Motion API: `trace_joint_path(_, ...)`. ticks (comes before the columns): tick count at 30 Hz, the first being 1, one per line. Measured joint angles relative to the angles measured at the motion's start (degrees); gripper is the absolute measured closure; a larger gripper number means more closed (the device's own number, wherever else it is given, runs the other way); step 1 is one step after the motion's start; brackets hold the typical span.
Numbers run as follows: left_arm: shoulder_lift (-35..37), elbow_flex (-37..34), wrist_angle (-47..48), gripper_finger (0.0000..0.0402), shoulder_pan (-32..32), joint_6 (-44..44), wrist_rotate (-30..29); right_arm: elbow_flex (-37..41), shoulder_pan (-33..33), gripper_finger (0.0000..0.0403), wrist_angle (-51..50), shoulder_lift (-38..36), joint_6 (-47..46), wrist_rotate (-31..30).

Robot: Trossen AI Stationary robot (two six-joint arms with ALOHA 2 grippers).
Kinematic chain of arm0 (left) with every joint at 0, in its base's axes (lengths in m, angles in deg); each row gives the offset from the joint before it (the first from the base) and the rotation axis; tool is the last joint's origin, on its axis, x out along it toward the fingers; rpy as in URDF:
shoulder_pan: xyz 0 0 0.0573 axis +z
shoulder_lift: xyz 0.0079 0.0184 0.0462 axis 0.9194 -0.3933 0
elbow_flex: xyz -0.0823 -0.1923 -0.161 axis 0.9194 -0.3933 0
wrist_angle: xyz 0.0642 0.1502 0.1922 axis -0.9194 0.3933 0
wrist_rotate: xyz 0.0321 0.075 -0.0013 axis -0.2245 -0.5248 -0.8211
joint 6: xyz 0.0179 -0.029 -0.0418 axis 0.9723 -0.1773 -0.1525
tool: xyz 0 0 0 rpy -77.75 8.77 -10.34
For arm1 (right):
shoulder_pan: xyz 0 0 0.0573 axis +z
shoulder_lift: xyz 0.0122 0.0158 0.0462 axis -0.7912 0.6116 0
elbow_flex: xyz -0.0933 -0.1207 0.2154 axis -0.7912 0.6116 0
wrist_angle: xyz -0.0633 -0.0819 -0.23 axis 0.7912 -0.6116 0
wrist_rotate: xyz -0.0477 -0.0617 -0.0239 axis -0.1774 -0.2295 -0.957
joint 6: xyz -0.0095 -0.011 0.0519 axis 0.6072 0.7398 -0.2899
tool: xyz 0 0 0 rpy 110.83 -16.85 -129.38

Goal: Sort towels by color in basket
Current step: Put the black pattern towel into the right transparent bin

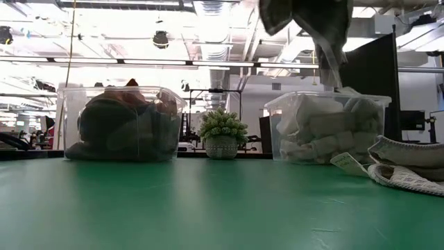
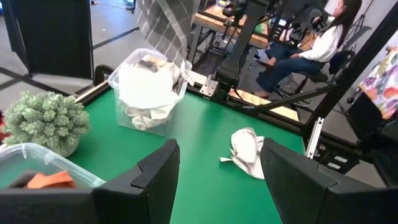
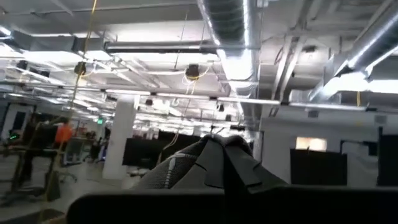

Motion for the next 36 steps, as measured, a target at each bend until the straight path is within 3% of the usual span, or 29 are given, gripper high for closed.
trace_joint_path(8, -0.02, 0.00, -0.31, 0.0189, 0.00, -1.92, 0.00, 0.00, -9.24, 0.0388, -3.07, 0.87, -0.44, 9.31)
trace_joint_path(15, -0.02, 0.00, -0.26, 0.0189, 0.00, -2.85, -0.31, 0.02, -16.16, 0.0388, -0.85, 2.67, -15.36, 12.75)
trace_joint_path(24, -0.02, 0.00, -0.31, 0.0189, 0.00, -3.89, -0.39, 0.02, -16.83, 0.0388, 14.89, 7.19, -13.96, 13.41)
trace_joint_path(28, -0.02, 0.00, -0.29, 0.0189, 0.00, -3.95, -0.60, 0.02, -16.60, 0.0388, 12.86, 6.76, -18.16, 13.36)
trace_joint_path(32, -0.02, 0.00, -0.28, 0.0189, 0.00, -4.29, -0.66, 0.02, -13.85, 0.0388, 11.48, 6.60, -16.62, 13.37)
trace_joint_path(36, -0.02, 0.00, -0.28, 0.0189, -0.01, -4.31, -0.68, 0.01, -10.04, 0.0388, -1.21, 4.26, -13.96, 12.15)
